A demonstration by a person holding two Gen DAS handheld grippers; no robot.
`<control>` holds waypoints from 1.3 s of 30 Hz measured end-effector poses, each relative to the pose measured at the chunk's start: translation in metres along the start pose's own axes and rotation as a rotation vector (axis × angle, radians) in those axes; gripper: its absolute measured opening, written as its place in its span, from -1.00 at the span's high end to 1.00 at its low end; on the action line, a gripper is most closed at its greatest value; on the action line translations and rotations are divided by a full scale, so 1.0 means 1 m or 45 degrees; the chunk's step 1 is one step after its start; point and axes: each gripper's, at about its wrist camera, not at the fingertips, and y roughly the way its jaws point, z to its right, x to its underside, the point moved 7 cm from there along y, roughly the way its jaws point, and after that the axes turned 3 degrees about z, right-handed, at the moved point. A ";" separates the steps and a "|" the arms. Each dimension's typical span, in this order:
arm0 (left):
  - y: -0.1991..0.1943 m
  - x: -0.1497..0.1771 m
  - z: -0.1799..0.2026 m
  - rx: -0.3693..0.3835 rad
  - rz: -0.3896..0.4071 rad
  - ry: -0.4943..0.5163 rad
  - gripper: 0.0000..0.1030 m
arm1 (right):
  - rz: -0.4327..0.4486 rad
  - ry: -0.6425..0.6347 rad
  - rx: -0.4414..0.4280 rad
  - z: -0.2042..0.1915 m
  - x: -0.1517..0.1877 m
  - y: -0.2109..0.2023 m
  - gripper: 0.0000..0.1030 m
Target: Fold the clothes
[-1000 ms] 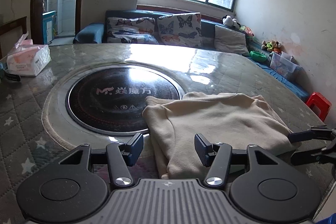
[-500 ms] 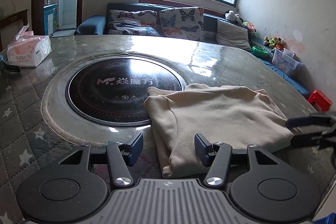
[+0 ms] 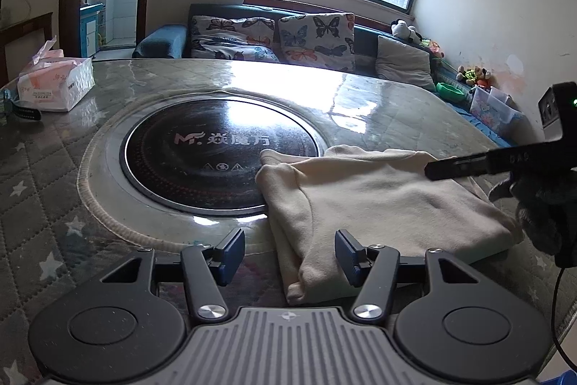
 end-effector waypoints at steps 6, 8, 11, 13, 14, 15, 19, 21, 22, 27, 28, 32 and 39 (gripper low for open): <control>0.003 0.000 -0.002 -0.002 -0.007 -0.010 -0.16 | 0.024 -0.052 -0.079 -0.020 -0.014 0.009 -1.00; 0.004 0.001 -0.001 0.000 -0.011 -0.009 -0.19 | -0.005 -0.041 -0.075 -0.019 -0.014 0.020 -1.00; 0.003 0.001 0.000 -0.001 -0.010 -0.003 -0.27 | -0.021 -0.025 -0.031 -0.012 -0.014 0.032 -1.00; 0.002 0.000 -0.001 -0.004 -0.003 -0.001 -0.33 | -0.010 -0.023 -0.032 -0.015 -0.016 0.027 -1.00; 0.003 -0.001 -0.002 -0.007 -0.001 -0.001 -0.34 | -0.002 -0.044 -0.027 -0.018 -0.017 0.022 -1.00; 0.004 -0.001 -0.002 -0.009 -0.002 -0.002 -0.37 | 0.007 -0.070 -0.021 -0.021 -0.018 0.018 -1.00; 0.004 -0.001 -0.001 -0.013 -0.002 -0.008 -0.55 | 0.013 -0.150 -0.014 -0.035 -0.015 0.005 -1.00; 0.003 0.000 -0.001 -0.015 0.005 -0.004 -0.70 | 0.003 -0.207 0.013 -0.043 -0.008 0.001 -1.00; 0.001 -0.001 -0.001 -0.019 0.014 0.000 -0.75 | -0.001 -0.229 0.022 -0.046 -0.006 0.000 -1.00; -0.008 -0.003 -0.007 -0.048 0.052 0.000 -1.00 | -0.012 -0.374 0.071 -0.066 0.012 -0.002 -1.00; -0.009 -0.004 -0.009 -0.054 0.054 -0.006 -1.00 | -0.014 -0.396 0.075 -0.070 0.016 -0.002 -1.00; -0.013 -0.005 -0.016 -0.076 0.065 -0.020 -1.00 | -0.053 -0.494 0.099 -0.086 0.033 0.006 -1.00; -0.018 -0.007 -0.032 -0.104 0.082 -0.061 -1.00 | 0.027 -0.594 0.085 -0.116 0.027 0.004 -1.00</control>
